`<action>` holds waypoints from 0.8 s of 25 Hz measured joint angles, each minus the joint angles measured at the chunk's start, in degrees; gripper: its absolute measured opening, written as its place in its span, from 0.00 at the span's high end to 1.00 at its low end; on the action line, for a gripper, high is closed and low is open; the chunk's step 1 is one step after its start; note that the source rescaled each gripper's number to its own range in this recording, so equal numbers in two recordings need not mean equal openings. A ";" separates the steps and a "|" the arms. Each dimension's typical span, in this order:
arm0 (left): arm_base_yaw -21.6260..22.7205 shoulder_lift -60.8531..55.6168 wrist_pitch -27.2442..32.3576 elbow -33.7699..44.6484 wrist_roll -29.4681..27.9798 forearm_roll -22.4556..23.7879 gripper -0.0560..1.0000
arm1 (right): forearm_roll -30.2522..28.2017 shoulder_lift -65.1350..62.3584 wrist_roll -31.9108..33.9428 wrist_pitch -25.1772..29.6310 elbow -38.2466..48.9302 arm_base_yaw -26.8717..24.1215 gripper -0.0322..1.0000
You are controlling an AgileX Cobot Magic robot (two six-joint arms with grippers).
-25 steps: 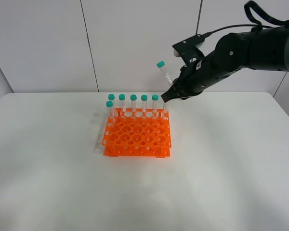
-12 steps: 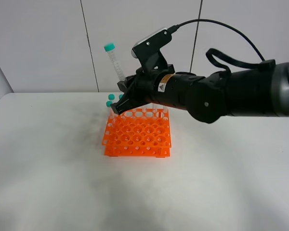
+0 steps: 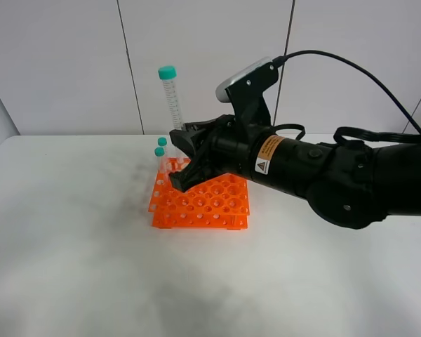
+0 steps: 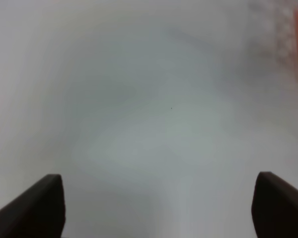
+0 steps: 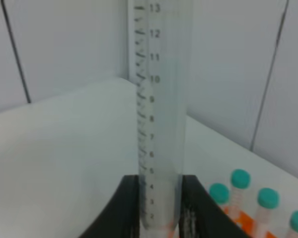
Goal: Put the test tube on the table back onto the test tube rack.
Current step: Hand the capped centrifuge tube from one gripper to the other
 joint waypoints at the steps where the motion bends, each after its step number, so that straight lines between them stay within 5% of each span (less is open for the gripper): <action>1: 0.00 0.00 0.00 0.00 0.00 0.00 0.18 | -0.72 -0.06 0.56 -0.71 0.60 0.00 0.96; 20: 0.00 0.00 0.00 0.00 0.00 0.00 0.18 | 3.19 -5.78 -4.31 -2.58 12.52 0.00 0.96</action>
